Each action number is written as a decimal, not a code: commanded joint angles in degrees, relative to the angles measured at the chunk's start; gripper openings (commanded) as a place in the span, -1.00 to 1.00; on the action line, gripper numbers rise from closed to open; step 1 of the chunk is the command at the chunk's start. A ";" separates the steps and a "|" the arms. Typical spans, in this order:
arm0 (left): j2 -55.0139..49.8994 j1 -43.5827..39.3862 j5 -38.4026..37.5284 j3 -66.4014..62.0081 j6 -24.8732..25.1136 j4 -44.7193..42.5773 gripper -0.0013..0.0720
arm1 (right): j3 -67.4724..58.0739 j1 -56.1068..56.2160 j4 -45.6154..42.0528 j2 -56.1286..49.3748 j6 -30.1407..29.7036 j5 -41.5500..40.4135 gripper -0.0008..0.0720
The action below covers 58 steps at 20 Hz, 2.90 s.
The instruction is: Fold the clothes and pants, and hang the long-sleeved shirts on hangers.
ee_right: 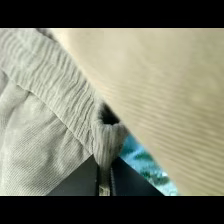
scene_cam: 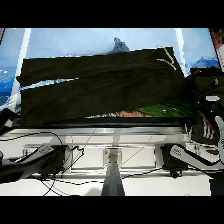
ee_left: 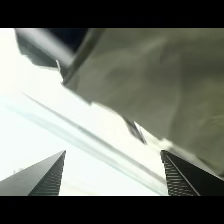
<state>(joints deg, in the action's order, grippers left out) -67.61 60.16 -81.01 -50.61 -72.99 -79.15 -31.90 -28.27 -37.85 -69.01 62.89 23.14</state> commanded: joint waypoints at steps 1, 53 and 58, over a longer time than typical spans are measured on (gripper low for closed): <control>0.44 6.45 2.49 6.08 1.09 0.63 0.95 | -0.61 0.59 -2.10 -0.07 -1.07 -1.55 -0.90; -3.34 -22.40 43.47 -9.38 -0.74 20.65 -0.90 | -9.64 -9.88 -41.79 34.84 25.14 32.02 -0.91; -19.65 -31.30 43.89 -22.71 -8.57 20.68 -0.89 | -10.01 -5.25 -29.88 18.88 25.14 14.27 -0.91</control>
<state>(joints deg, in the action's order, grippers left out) -79.26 33.67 -37.56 -66.57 -76.77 -58.63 -41.54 -36.29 -75.20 -42.13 87.90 47.31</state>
